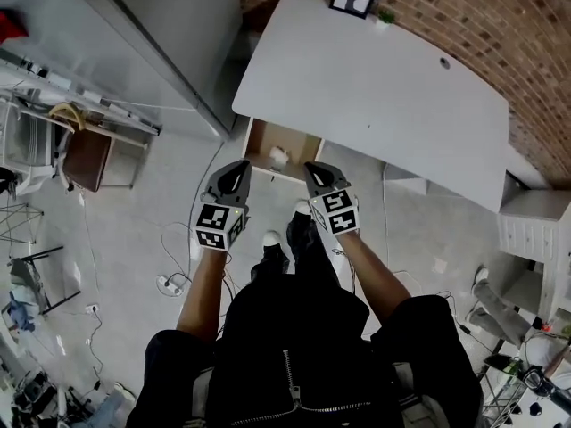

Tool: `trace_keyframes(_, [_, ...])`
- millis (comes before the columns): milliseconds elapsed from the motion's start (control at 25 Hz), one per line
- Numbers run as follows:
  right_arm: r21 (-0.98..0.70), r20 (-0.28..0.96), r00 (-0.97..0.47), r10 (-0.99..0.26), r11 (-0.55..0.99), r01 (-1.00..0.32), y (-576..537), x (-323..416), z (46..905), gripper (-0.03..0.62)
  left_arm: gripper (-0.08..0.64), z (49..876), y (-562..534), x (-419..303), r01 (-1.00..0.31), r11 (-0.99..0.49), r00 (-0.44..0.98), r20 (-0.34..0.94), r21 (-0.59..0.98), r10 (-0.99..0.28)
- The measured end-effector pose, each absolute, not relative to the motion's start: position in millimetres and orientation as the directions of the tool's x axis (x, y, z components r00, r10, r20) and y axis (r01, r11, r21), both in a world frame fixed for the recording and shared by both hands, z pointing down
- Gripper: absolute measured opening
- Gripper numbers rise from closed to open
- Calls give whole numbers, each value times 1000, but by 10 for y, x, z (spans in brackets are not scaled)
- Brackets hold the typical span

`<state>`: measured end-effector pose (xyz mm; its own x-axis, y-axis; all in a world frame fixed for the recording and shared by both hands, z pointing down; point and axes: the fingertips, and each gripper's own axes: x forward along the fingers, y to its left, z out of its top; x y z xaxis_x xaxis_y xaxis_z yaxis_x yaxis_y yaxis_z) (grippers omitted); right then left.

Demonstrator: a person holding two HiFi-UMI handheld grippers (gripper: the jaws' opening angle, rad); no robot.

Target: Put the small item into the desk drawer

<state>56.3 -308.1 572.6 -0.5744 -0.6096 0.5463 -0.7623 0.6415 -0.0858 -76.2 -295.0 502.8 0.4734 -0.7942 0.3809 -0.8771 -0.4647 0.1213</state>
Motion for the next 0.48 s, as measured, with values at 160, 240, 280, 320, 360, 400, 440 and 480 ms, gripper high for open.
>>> trace_keyframes(160, [-58,471,-571,-672,623,-780,-3149,636,5300,3,21,4744,-3009,-700,-865,-492,494,329,96,-805])
trace_keyframes(240, [-37,440,-565,-698,614,-788,-3163,685,5092,3,21,4606,-3031,-686,-861,-501,500,308,84,-809])
trace_keyframes(280, [-22,427,-561,-709,612,-791,-3149,702,4992,3,21,4534,-3025,-689,-860,-505,503,299,79,-811])
trace_keyframes(320, [-11,413,-558,-720,608,-794,-3137,715,4897,3,21,4455,-3023,-700,-858,-508,506,288,72,-813])
trace_keyframes(360, [-5,397,-554,-732,602,-798,-3136,727,4807,3,20,4372,-3032,-716,-856,-512,509,273,64,-816])
trace_keyframes(400, [0,379,-550,-744,595,-804,-3147,742,4721,3,21,4288,-3051,-732,-855,-516,511,257,55,-820])
trace_keyframes(440, [6,361,-546,-756,588,-809,-3161,760,4641,3,20,4209,-3070,-748,-854,-518,513,240,47,-824])
trace_keyframes(480, [10,346,-543,-765,581,-814,-3172,780,4569,3,21,4136,-3082,-762,-854,-518,513,225,41,-828])
